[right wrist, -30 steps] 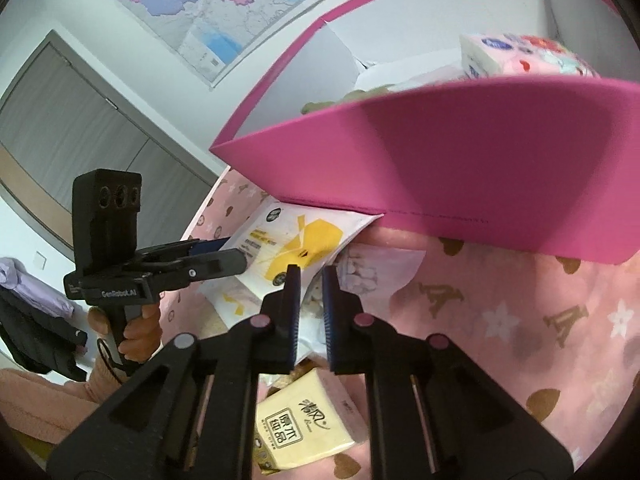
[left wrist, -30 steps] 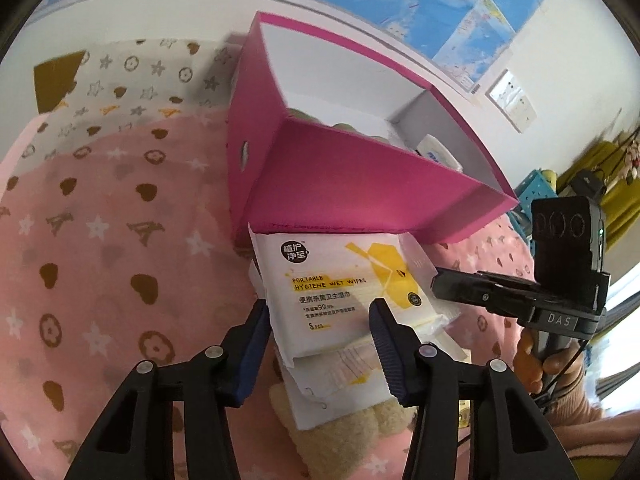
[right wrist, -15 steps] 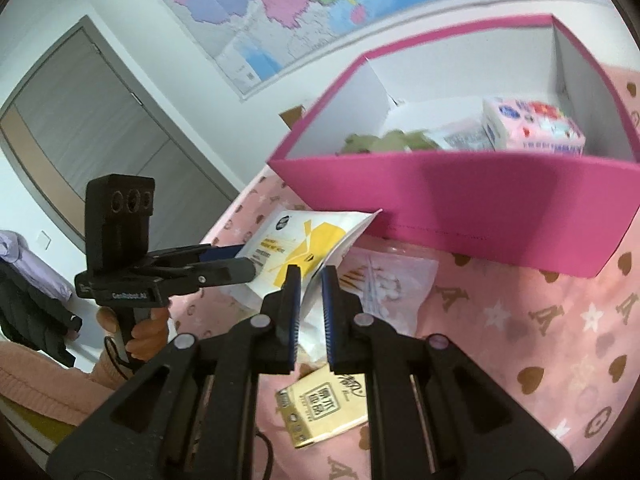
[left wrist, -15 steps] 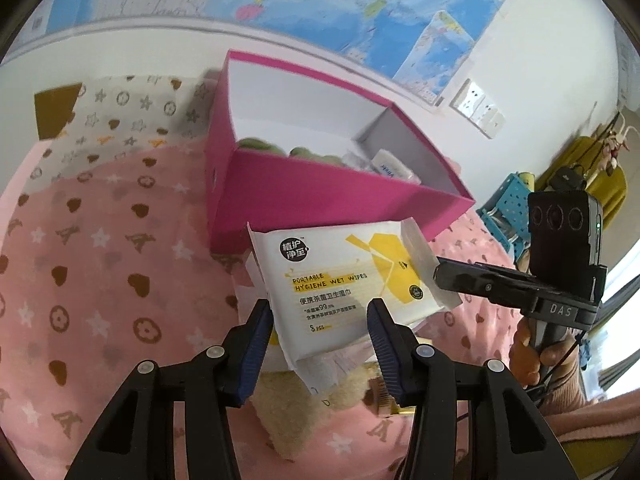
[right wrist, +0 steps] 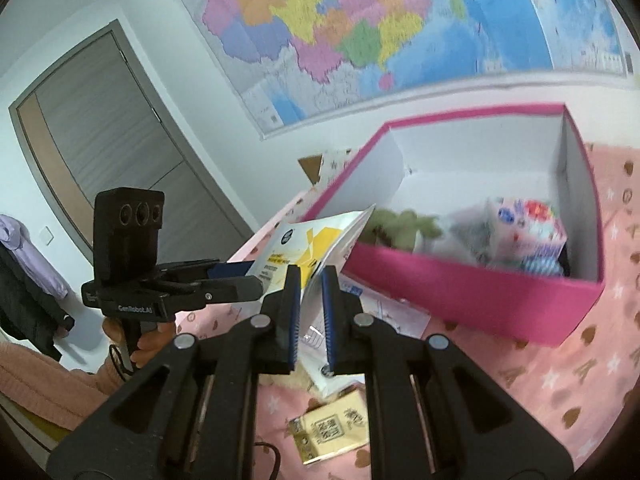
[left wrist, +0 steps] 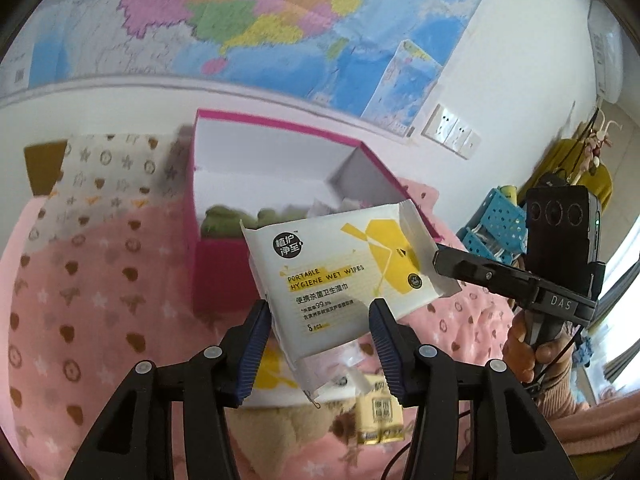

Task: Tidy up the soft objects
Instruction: 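Carry the wet wipes packet into the box and release it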

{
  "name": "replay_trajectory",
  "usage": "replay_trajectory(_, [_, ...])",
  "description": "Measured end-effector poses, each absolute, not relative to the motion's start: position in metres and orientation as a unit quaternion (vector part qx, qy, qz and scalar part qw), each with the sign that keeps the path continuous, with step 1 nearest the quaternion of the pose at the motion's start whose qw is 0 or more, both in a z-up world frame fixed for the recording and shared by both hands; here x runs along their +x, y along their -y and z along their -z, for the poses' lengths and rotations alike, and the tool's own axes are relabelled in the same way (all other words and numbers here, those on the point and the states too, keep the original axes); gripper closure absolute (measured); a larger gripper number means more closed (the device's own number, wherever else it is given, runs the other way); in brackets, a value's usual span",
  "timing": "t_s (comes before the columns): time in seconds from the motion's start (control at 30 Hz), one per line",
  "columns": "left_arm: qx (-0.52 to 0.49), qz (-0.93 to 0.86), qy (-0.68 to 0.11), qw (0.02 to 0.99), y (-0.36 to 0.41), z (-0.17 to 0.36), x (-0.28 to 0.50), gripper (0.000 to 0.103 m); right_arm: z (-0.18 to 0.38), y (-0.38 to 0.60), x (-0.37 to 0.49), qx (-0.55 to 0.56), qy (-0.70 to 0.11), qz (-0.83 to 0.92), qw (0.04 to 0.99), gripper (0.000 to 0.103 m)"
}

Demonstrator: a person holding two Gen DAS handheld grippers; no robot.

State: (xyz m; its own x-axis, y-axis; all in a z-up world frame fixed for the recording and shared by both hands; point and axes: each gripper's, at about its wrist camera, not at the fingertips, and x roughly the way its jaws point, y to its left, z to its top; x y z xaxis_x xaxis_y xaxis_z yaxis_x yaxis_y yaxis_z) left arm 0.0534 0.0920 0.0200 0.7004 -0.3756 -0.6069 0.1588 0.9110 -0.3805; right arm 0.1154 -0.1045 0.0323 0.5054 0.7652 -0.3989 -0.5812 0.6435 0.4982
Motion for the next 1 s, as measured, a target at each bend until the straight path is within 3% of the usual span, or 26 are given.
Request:
replay_trajectory(0.2, [-0.123, 0.142, -0.348, 0.918, -0.086, -0.034, 0.071, 0.047, -0.039, 0.111, 0.134, 0.153, -0.291, -0.387, 0.861, 0.091])
replay_trajectory(1.0, [-0.084, 0.099, -0.399, 0.908, -0.083, -0.029, 0.169, 0.042, -0.020, 0.133, 0.223, 0.208, -0.333, -0.344, 0.853, 0.093])
